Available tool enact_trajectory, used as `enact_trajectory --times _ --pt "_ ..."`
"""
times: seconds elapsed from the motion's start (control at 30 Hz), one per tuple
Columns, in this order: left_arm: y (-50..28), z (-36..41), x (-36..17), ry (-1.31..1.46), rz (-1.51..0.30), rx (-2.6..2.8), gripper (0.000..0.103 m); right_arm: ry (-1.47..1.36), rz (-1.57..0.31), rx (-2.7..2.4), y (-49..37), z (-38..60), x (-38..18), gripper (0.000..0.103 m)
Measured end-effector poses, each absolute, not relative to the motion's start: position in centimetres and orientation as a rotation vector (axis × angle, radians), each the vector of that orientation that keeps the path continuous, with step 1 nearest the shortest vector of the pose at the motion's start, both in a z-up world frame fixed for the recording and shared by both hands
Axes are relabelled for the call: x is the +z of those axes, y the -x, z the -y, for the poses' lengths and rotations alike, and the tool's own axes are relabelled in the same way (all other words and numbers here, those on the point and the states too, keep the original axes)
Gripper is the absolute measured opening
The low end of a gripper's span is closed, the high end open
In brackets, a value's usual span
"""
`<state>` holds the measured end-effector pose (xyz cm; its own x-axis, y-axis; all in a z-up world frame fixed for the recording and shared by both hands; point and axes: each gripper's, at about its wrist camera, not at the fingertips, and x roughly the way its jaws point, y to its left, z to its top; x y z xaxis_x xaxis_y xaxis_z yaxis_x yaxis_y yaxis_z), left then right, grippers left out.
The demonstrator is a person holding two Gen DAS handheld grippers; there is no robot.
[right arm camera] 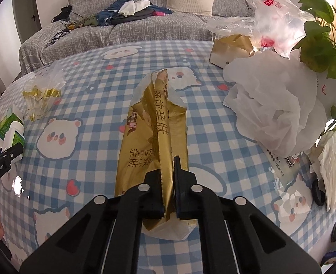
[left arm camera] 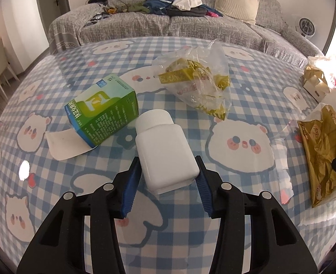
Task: Collect trash
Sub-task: 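Lift the gold bag with the right tool while the left tool lifts the white bottle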
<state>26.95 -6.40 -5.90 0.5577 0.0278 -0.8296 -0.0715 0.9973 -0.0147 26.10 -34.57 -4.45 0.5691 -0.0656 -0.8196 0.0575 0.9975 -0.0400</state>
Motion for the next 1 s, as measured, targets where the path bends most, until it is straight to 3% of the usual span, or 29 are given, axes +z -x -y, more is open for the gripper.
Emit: enact_trajectory --times 1.0 --pt "-15.2 6.9 -2.8 0.072 -0.959 -0.019 0.046 0.016 -0.9 -0.05 -16.3 32.1 -1.0 0.005"
